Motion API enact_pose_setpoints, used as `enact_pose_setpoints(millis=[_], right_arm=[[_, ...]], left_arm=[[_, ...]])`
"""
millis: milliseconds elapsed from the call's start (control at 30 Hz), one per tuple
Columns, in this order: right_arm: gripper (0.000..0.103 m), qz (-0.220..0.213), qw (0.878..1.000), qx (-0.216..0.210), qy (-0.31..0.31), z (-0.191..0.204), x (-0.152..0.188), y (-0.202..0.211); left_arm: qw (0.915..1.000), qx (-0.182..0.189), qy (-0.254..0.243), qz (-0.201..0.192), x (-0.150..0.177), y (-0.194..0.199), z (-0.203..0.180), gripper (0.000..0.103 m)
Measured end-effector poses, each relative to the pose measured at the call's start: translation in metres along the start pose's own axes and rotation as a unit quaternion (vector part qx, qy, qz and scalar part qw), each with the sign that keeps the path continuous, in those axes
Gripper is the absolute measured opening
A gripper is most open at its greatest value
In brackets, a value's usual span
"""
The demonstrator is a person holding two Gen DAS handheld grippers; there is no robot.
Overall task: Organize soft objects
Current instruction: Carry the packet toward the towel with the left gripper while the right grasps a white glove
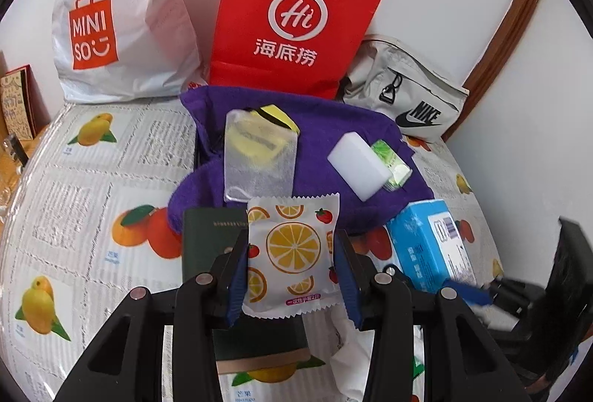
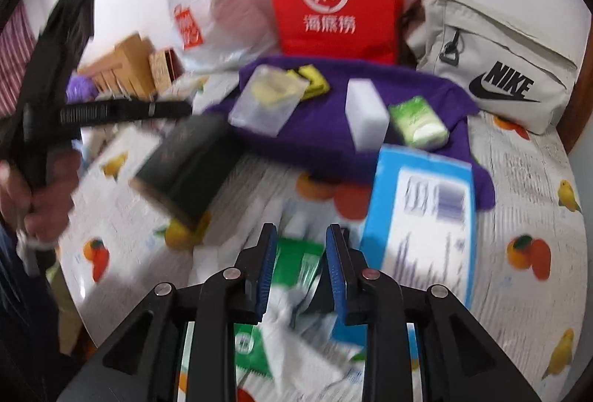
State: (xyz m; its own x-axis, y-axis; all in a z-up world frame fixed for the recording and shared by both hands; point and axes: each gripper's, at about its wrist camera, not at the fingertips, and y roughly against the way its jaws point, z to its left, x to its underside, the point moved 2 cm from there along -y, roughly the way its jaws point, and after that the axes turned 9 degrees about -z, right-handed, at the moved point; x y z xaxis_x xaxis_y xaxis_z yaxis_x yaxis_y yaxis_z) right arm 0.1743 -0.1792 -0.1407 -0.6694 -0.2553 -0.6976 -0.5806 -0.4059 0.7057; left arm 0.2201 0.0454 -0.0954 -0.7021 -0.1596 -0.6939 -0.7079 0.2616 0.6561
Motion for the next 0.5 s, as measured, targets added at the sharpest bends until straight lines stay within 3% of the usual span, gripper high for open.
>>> enact_pose_setpoints(millis=[133, 233, 300, 367, 500], right_arm=[[0.028, 0.033, 0.999, -0.002, -0.002, 0.014, 0.021, -0.009], [0.029, 0.04, 0.997, 0.066, 0.026, 0.025, 0.03, -0.02], [0.045, 0.036, 0.993, 0.109, 0.039, 0.033, 0.033, -0.028], [0.054, 0.033, 0.993, 0.11, 0.031, 0.037, 0.035, -0.034], [0.059, 0.039, 0.995, 0.091, -0.005, 0.04, 0.036, -0.039]], left_arm=[[0.9999, 0.011, 0.006, 0.006, 0.008, 0.001, 0.002, 0.041], [0.9998, 0.017, 0.007, 0.009, 0.012, 0.001, 0.005, 0.041], [0.9996, 0.025, 0.01, 0.008, 0.013, 0.003, 0.007, 0.041], [0.9994, 0.031, 0.011, 0.009, 0.014, 0.004, 0.009, 0.041], [0.9991, 0.04, 0.013, 0.009, 0.015, 0.007, 0.013, 0.041]])
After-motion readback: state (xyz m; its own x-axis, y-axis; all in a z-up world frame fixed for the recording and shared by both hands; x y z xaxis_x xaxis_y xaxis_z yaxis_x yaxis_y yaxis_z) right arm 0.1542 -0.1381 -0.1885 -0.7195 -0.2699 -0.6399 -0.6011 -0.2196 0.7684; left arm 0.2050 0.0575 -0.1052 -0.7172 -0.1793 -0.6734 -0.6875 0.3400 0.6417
